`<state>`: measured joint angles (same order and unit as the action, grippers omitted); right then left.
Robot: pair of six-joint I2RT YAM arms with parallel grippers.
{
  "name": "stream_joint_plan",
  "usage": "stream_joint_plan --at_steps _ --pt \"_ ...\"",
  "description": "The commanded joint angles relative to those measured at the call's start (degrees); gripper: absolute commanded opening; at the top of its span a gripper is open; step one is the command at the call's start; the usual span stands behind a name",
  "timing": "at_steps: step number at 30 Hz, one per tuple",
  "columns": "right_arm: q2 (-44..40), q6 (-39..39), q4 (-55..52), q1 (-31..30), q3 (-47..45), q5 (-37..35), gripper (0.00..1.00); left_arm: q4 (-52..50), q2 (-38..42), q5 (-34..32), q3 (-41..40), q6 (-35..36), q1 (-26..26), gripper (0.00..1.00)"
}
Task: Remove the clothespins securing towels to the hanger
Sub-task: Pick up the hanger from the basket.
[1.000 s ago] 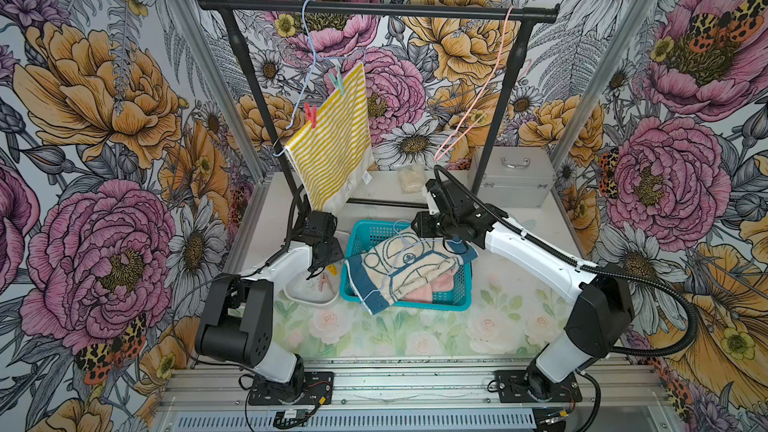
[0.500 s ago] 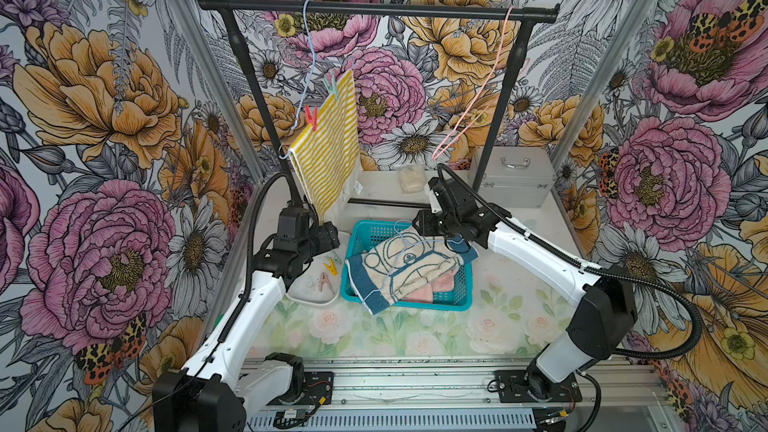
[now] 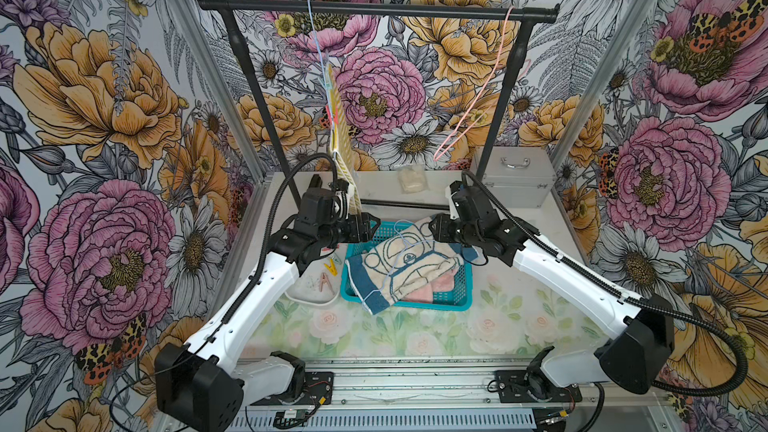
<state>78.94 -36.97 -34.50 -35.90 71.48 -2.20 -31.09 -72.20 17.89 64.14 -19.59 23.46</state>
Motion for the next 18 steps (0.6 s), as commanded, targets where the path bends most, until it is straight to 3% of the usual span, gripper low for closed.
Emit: stream_joint_plan --at_steps 1,10,18 --pt "-3.7 -2.0 0.8 0.4 -2.9 -3.5 0.42 1.3 -5.3 3.5 2.5 -1.6 2.1 0.78" --pt "-9.4 -3.7 0.8 0.5 -8.5 -4.4 0.42 2.3 -20.0 1.5 8.7 -7.4 4.1 0.74" --pt "-10.1 -3.2 0.7 0.4 -9.0 -4.6 0.42 2.8 -26.2 0.8 12.2 -10.3 4.6 0.72"
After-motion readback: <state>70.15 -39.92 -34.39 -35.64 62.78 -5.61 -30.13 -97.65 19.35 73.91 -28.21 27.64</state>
